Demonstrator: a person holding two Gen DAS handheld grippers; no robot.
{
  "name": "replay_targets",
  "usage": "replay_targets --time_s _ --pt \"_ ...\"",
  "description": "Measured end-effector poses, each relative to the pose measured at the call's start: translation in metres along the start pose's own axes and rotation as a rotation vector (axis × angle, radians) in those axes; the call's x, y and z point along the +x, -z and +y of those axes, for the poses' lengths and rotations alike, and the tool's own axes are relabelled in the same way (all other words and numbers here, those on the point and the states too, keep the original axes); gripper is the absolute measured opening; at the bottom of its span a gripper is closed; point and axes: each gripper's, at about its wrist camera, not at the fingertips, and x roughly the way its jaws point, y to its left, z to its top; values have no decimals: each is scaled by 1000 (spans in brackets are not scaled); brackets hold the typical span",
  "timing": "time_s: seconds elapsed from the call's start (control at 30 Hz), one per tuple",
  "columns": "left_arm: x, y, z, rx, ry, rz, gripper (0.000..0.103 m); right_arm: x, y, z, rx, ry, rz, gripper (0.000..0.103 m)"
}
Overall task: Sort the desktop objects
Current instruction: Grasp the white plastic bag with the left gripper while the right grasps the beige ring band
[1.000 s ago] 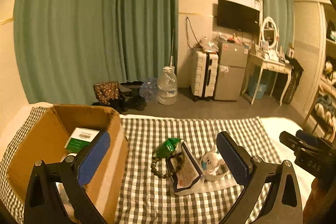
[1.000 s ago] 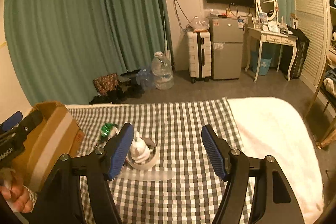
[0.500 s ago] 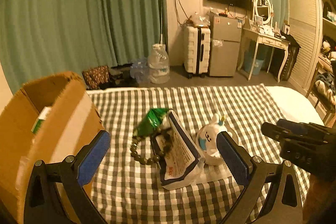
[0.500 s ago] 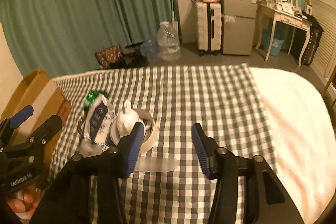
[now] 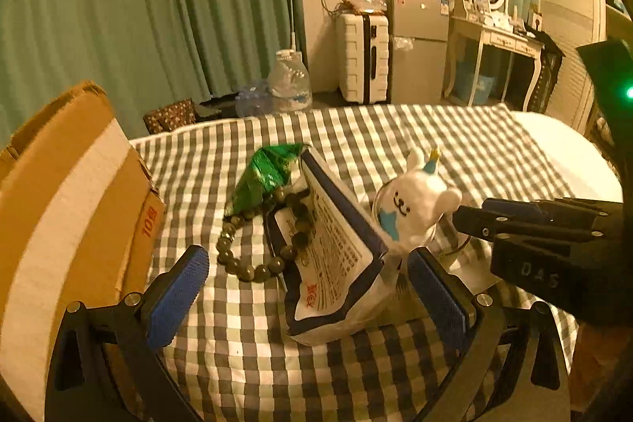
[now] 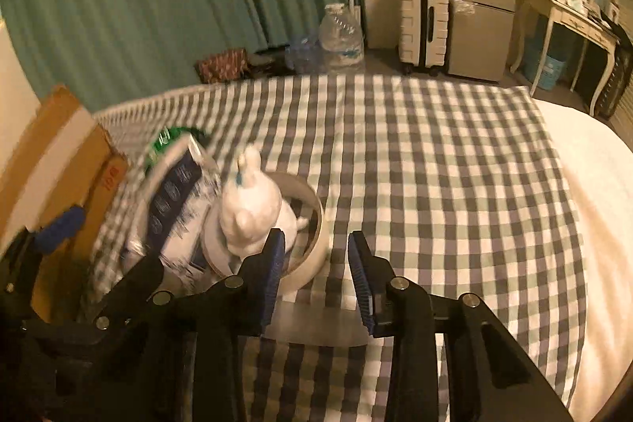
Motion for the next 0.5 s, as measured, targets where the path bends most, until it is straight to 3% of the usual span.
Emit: replay_targets --time_s 0.17,0.33,0.4,0.5 --pt "11 6 5 -10 8 50 82 16 7 -4 26 -25 58 23" --pt "18 9 11 -24 36 90 42 22 13 4 -6 -13 62 17" --pt "20 10 14 -28 45 107 30 21 17 4 -1 -13 61 10" --pt "16 9 18 -39 59 102 24 18 19 2 9 -17 66 7"
